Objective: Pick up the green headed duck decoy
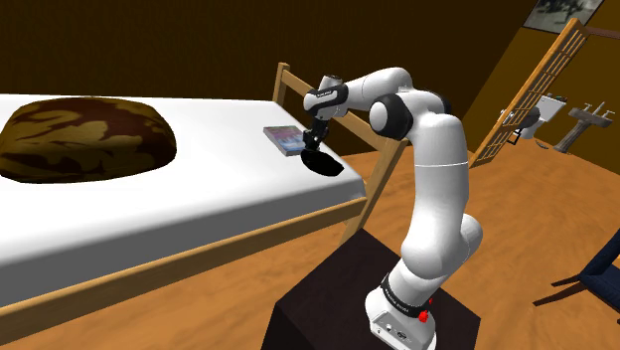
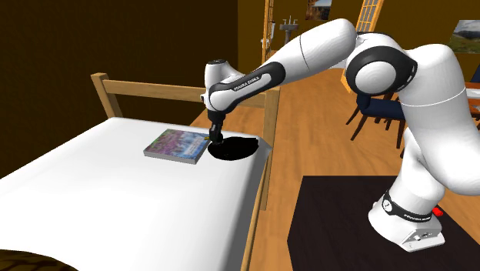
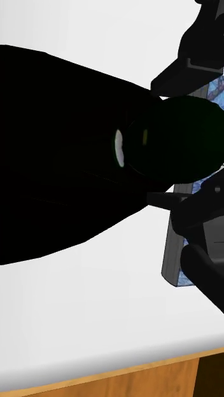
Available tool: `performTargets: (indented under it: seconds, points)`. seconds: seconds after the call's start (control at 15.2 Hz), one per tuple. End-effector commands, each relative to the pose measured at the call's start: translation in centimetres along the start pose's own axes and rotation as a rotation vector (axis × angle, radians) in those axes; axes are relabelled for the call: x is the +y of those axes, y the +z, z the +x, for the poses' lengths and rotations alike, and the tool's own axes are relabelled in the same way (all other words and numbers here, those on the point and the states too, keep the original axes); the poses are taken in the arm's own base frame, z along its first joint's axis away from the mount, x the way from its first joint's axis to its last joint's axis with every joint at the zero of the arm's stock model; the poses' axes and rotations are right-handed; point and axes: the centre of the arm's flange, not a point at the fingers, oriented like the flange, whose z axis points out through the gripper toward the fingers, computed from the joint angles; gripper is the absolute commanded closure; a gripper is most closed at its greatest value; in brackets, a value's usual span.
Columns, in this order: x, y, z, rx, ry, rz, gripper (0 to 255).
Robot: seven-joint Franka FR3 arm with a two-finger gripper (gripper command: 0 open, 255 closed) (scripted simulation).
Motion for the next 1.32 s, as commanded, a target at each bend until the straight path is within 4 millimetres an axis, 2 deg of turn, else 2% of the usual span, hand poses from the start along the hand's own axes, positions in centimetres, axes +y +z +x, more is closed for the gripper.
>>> performTargets:
  seconds: [0.0,0.53,1.25]
  points:
    - [0.0,0.0,0.0,0.0,0.0,0.0,255]
    - [0.0,0.1,0.0,0.0,0.0,0.0,255]
    - [0.4,-5.7,0.5,0.0,0.0,0.0,255]
